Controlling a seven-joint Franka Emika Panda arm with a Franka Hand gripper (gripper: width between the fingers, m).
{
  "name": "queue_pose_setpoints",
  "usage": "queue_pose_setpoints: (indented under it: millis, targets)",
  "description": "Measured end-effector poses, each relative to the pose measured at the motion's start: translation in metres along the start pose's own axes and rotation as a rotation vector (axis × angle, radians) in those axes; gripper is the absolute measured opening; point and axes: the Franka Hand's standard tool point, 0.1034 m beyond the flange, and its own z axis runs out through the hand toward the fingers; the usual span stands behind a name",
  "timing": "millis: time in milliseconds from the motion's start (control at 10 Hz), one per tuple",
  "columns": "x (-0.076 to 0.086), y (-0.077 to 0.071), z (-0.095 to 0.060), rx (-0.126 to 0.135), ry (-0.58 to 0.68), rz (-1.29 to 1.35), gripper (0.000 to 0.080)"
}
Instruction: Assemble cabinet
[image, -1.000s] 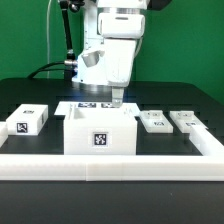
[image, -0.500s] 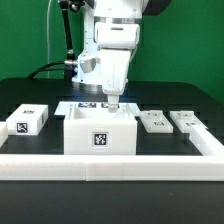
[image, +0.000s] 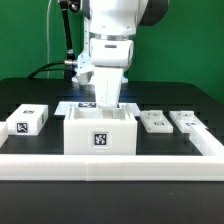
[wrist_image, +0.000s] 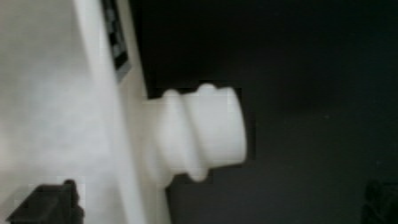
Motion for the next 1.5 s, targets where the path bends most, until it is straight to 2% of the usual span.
queue_pose_setpoints:
  millis: [200, 500, 700, 800, 900, 1000, 1100, 1500]
  targets:
    - [-0.0008, -0.0045, 0.0083, 0.018, 0.000, 0.003, 0.0798]
    - [-0.0008, -0.0050, 0.0085, 0.019, 0.000, 0.005, 0.0795]
    - [-0.0008, -0.0050, 0.0085, 0.019, 0.000, 0.005, 0.0465]
    - [-0.0008, -0.0050, 0.0085, 0.019, 0.000, 0.005, 0.0465]
    - [-0.0008, -0.0050, 0.0085, 0.019, 0.000, 0.005, 0.0291]
    - [-0.0008, -0.0050, 0.0085, 0.019, 0.000, 0.005, 0.0153]
    - [-0.0007, -0.0049, 0.0084, 0.019, 0.000, 0.004, 0.0052]
    - [-0.0004, -0.0017, 0.0068, 0.005, 0.002, 0.005, 0.0044]
